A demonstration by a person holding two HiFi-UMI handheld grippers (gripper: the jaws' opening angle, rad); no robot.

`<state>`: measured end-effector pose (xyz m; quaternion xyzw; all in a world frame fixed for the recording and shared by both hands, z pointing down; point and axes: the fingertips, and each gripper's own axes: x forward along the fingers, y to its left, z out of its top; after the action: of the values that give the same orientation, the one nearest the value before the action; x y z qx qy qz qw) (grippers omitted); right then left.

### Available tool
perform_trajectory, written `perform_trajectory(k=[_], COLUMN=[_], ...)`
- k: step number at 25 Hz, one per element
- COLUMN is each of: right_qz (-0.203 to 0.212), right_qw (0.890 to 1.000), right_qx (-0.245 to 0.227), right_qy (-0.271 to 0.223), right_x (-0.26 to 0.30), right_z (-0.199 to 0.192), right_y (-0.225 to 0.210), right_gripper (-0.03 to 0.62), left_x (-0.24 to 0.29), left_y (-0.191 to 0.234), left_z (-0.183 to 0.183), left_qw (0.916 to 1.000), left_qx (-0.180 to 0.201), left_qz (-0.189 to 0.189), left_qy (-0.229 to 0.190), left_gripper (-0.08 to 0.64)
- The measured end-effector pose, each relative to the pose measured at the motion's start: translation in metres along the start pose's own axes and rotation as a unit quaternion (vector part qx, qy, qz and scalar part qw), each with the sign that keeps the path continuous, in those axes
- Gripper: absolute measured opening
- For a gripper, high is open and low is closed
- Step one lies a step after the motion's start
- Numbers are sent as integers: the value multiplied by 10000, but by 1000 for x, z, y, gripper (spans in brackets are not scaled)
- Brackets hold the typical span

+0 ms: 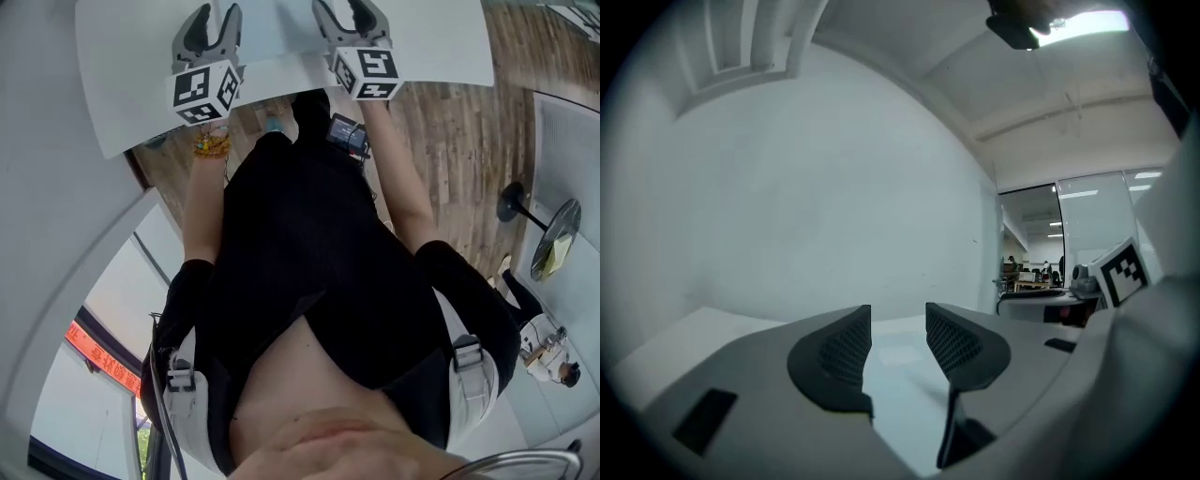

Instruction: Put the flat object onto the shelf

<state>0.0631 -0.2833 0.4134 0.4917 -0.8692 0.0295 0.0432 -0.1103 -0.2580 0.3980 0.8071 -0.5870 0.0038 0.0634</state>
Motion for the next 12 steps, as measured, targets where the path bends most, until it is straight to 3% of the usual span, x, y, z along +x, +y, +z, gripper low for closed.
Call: perform_trajectory(k=[3,8,12], right_qz=[-93,-97,-58], right_qw=[9993,9966,9938], right_qx=[-55,-160,-369], right_qy=[-366,-804,-1048], right_x=[-7,-21,-32], right_z=[29,67,83], right_y=[12,23,35], right_gripper=[236,215,169], left_x=[-6,-11,-22], left_y=[-8,-25,-36], left_z=[20,45,62], left_qw=[9993,9975,9946], left_qx=[260,350,513], left_qz=[47,59,85], left_qy=[-279,-605,-893], left_gripper=[177,158,118])
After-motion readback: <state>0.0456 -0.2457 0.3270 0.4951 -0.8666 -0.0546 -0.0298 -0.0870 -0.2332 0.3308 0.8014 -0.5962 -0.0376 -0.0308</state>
